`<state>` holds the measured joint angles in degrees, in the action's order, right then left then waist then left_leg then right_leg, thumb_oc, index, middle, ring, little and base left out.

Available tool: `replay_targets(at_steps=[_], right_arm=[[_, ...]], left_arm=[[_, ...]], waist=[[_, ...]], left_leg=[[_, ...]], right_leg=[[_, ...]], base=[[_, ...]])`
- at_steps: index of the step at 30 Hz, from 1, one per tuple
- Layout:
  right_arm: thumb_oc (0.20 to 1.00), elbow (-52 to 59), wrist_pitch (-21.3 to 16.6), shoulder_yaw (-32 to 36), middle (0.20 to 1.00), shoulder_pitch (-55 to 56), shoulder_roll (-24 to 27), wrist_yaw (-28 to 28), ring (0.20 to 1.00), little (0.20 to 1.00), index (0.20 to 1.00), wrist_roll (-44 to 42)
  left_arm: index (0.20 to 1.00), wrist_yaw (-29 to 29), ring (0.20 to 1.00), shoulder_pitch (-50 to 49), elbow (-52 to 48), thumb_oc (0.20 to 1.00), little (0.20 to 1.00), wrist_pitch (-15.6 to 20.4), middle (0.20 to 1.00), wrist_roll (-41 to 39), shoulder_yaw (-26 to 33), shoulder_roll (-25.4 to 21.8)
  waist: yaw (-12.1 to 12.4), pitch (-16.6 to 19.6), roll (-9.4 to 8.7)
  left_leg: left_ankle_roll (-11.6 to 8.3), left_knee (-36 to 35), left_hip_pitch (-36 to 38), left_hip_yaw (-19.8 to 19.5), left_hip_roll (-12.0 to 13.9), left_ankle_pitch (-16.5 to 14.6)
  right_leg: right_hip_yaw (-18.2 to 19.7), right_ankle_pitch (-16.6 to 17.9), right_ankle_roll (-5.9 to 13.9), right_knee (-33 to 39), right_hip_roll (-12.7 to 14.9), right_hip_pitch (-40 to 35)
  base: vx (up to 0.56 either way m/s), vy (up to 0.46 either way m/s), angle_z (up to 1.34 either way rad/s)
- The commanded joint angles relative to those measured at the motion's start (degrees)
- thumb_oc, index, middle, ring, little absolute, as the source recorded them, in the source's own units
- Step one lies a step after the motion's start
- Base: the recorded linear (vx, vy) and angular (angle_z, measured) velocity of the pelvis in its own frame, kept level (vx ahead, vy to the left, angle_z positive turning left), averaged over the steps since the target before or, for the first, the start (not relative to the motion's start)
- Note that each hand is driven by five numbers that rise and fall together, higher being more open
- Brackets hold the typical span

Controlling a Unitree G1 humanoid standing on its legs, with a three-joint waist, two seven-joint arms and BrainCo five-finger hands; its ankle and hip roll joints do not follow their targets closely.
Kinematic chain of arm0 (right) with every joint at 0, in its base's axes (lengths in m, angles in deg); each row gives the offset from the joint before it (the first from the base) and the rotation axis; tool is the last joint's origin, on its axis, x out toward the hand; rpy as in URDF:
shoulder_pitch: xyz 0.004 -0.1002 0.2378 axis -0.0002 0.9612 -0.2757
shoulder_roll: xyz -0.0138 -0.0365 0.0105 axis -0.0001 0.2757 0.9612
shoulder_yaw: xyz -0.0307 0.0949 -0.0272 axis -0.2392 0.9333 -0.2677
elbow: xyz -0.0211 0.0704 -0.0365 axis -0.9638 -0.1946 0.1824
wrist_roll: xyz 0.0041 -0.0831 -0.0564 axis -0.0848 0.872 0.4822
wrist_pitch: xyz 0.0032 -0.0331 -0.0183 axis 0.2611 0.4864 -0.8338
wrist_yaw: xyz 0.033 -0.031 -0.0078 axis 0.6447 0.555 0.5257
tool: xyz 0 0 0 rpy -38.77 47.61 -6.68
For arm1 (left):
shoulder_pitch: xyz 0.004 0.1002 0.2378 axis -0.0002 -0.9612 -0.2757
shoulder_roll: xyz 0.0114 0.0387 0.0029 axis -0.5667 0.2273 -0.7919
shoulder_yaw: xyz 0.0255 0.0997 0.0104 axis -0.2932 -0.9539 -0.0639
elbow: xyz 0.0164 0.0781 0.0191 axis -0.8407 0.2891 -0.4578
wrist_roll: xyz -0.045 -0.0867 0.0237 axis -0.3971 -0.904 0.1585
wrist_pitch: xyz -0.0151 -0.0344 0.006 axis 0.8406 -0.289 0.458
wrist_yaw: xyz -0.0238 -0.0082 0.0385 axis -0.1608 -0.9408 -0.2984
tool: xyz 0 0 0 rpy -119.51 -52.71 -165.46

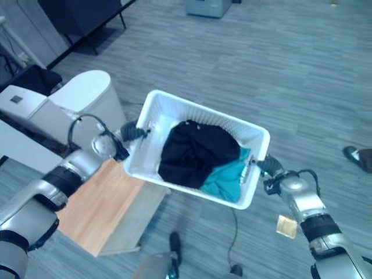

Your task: Grab the laundry basket,head to the washer,open it,put in the laundry and shut it.

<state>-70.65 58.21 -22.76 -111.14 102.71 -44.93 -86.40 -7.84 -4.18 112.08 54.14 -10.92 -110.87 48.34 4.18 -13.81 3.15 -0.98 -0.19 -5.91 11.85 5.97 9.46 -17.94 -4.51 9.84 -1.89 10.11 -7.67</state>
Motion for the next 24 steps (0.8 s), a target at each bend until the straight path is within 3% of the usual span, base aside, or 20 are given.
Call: replay_targets(at_steps=[1, 11, 15, 16, 18, 19, 20, 21, 22, 24], right_arm=[[0.200, 2.5, -4.6, 5.6, 0.200, 0.7, 4.7, -1.9, 0.200, 0.200, 0.200, -4.2], [0.200, 4.1, -5.8, 9.4, 0.200, 6.2, 9.4, -1.9, 0.200, 0.200, 0.200, -6.6], [0.200, 2.4, -5.7, 7.2, 0.200, 3.7, 12.8, -1.6, 0.200, 0.200, 0.200, -6.8], [0.200, 2.3, -5.7, 7.2, 0.200, 3.6, 12.8, -1.6, 0.200, 0.200, 0.200, -6.8], [0.200, 3.2, -5.2, 8.5, 0.200, 4.8, 15.2, -1.7, 0.200, 0.200, 0.200, -7.1], [0.200, 3.3, -5.2, 8.6, 0.200, 5.0, 15.3, -1.7, 0.200, 0.200, 0.200, -7.1], [0.200, 4.2, -5.1, 8.6, 0.200, 5.1, 15.3, -1.5, 0.200, 0.200, 0.200, -6.9], [0.200, 5.3, -5.2, 8.5, 0.200, 5.4, 15.1, -1.5, 0.200, 0.200, 0.200, -6.6], [0.200, 7.1, -5.0, 7.8, 0.200, 5.4, 13.9, -0.5, 0.200, 0.200, 0.200, -6.7], [0.200, 6.9, -5.6, 6.4, 0.200, 4.2, 12.5, -0.4, 0.200, 0.200, 0.200, -7.3]], left_arm=[[0.200, 2.9, 0.200, 7.2, 6.0, 0.200, 0.200, 2.5, 0.200, -1.5, 5.6, -1.8], [0.200, 2.5, 0.200, 13.3, 8.7, 0.200, 0.200, 2.0, 0.200, -1.2, 1.6, 0.2], [0.200, 1.8, 0.200, 18.2, 10.9, 0.200, 0.200, 2.1, 0.200, -2.0, -1.6, -2.8], [0.200, 1.8, 0.200, 18.3, 10.9, 0.200, 0.200, 2.1, 0.200, -2.0, -1.6, -2.8], [0.200, 1.6, 0.200, 18.3, 11.3, 0.200, 0.200, 2.2, 0.200, -2.7, -0.7, -3.1], [0.200, 1.6, 0.200, 18.3, 11.3, 0.200, 0.200, 2.2, 0.200, -2.7, -0.7, -3.1], [0.200, 1.6, 0.200, 18.2, 11.4, 0.200, 0.200, 2.2, 0.200, -2.8, -0.2, -3.3], [0.200, 1.5, 0.200, 17.2, 11.0, 0.200, 0.200, 2.2, 0.200, -2.5, 0.5, -3.9], [0.200, 1.0, 0.200, 15.2, 9.6, 0.200, 0.200, 1.9, 0.200, -2.4, 1.4, -5.9], [0.200, 0.4, 0.200, 12.8, 8.3, 0.200, 0.200, 1.9, 0.200, -2.6, 2.3, -8.7]], waist=[[1.0, 3.6, -2.51], [-1.3, 1.7, -2.88], [-1.2, 0.2, -4.07], [-1.3, 0.1, -4.03], [-2.4, -1.5, -4.46], [-2.4, -1.5, -4.42], [-1.9, -1.6, -4.45], [-0.4, -1.8, -4.17], [1.9, -1.5, -3.43], [4.7, -0.9, -3.37]], left_leg=[[-2.83, 1.5, 0.5, -4.1, -0.1, -7.8], [-5.70, 1.2, -1.4, -9.2, 4.1, -3.5], [-5.50, 7.5, -3.7, -10.9, 7.1, -2.9], [-5.52, 7.9, -3.9, -11.0, 7.2, -3.1], [-3.38, 16.5, -6.0, -6.1, 6.8, -6.9], [-3.36, 16.7, -6.1, -6.1, 6.8, -7.0], [-2.95, 17.9, -7.3, -6.9, 3.9, -8.5], [-2.41, 18.9, -10.2, -9.6, -2.2, -9.5], [-2.73, 13.1, -11.3, -12.7, -7.8, -7.2], [-2.73, 7.6, -15.3, -14.9, -10.0, -4.9]], right_leg=[[3.2, -1.1, -1.46, -2.4, 0.3, 6.1], [3.2, -3.2, -5.80, -1.6, -6.5, 5.8], [4.9, -2.6, -7.21, -0.1, -9.1, 4.3], [4.8, -2.6, -7.24, 0.0, -9.1, 4.2], [4.1, -3.2, -7.86, -0.4, -8.9, 3.0], [4.1, -3.3, -7.84, -0.4, -8.9, 3.1], [4.6, -3.7, -7.93, -0.7, -9.0, 3.0], [5.8, -4.4, -7.98, -1.4, -9.8, 2.7], [7.3, -5.8, -7.98, -1.9, -11.9, 1.4], [9.2, -7.8, -8.01, -2.7, -13.5, -0.3]], base=[[-0.06, -0.132, 0.15], [-0.02, -0.203, 0.47], [0.03, -0.214, 0.12], [0.04, -0.176, 0.05], [0.06, -0.161, 0.05], [0.07, -0.072, 0.11], [0.11, -0.034, -0.02], [0.29, -0.085, -0.14], [0.37, -0.097, -0.37], [0.34, -0.080, -0.75]])
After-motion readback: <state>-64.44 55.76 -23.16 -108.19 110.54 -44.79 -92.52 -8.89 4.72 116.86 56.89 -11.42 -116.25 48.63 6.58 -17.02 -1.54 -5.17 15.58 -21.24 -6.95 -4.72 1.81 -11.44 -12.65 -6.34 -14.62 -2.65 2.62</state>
